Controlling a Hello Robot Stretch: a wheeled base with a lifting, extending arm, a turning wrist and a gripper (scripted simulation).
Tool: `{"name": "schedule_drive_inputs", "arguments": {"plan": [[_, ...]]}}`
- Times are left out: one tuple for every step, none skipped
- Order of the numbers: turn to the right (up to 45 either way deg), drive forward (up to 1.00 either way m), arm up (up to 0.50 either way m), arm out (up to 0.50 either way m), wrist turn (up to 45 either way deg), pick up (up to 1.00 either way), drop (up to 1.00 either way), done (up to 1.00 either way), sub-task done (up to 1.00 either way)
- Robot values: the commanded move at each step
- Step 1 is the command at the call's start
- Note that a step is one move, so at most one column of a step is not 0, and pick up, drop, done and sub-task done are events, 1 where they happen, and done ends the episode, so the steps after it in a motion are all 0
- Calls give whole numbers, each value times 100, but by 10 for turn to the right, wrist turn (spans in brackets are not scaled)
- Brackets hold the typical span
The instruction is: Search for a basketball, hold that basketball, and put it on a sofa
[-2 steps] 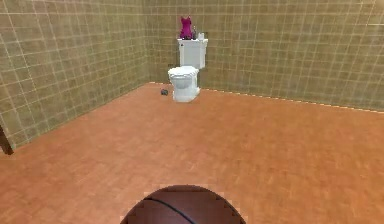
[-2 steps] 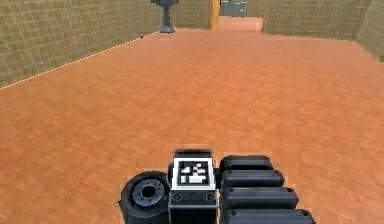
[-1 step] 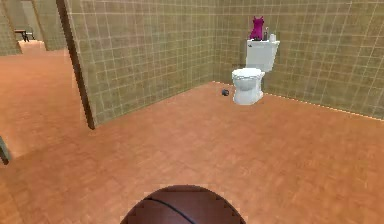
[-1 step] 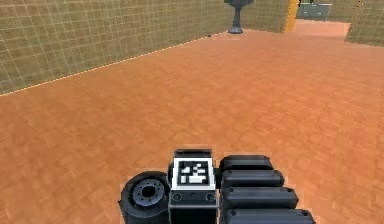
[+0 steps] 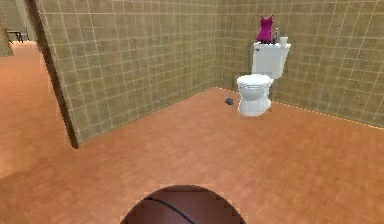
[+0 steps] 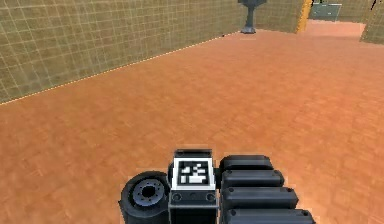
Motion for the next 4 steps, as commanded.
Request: {"name": "schedule_drive_inputs", "arguments": {"plan": [[-390,0,0,0,0,0,0,0,0],[0,15,0,0,0,0,0,0,0],[-30,0,0,0,0,0,0,0,0],[0,100,0,0,0,0,0,0,0]]}}
